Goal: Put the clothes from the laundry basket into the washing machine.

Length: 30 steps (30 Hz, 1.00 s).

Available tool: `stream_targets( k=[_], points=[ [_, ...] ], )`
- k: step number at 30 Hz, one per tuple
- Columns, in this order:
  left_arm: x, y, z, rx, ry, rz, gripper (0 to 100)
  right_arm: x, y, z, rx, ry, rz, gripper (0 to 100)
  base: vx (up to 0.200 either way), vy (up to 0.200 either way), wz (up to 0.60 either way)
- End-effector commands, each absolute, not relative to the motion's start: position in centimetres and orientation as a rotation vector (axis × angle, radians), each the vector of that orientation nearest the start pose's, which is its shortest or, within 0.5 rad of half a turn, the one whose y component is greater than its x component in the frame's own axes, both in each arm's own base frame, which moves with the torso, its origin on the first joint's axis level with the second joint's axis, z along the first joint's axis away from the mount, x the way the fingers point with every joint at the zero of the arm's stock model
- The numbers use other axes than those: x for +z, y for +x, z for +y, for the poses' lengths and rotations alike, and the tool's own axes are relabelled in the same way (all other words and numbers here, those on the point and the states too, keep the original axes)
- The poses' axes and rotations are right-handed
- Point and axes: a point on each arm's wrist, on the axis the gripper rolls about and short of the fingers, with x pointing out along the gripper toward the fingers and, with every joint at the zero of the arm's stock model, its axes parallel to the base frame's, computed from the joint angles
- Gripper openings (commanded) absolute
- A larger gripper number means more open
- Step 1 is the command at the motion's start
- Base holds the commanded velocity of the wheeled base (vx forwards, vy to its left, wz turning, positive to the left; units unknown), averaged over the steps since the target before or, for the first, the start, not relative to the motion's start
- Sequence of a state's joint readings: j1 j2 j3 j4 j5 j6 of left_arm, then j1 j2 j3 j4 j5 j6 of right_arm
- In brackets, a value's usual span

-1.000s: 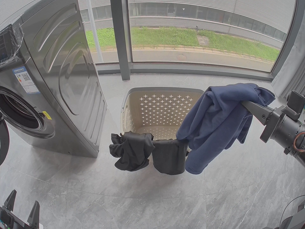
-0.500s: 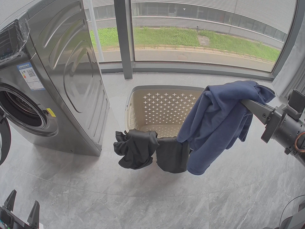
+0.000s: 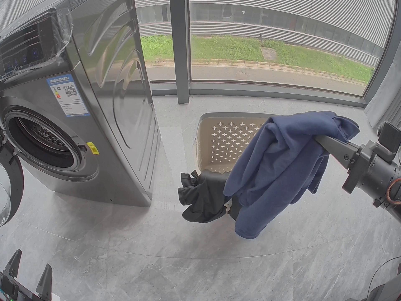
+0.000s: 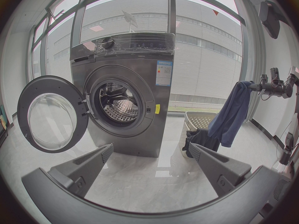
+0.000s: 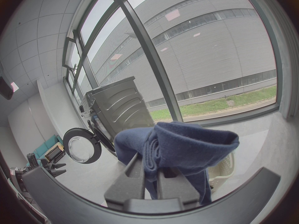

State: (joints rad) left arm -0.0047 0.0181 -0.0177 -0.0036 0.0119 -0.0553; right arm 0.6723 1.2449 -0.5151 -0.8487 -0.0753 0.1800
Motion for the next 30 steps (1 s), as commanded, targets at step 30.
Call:
stream_targets(
  k=[30],
  points=[
    [7.63, -2.27, 0.04, 0.008, -0.055, -0.002, 100, 22.57, 14.62, 11.76, 0.623, 0.203, -0.018, 0, 0.0, 0.18, 0.0]
  ],
)
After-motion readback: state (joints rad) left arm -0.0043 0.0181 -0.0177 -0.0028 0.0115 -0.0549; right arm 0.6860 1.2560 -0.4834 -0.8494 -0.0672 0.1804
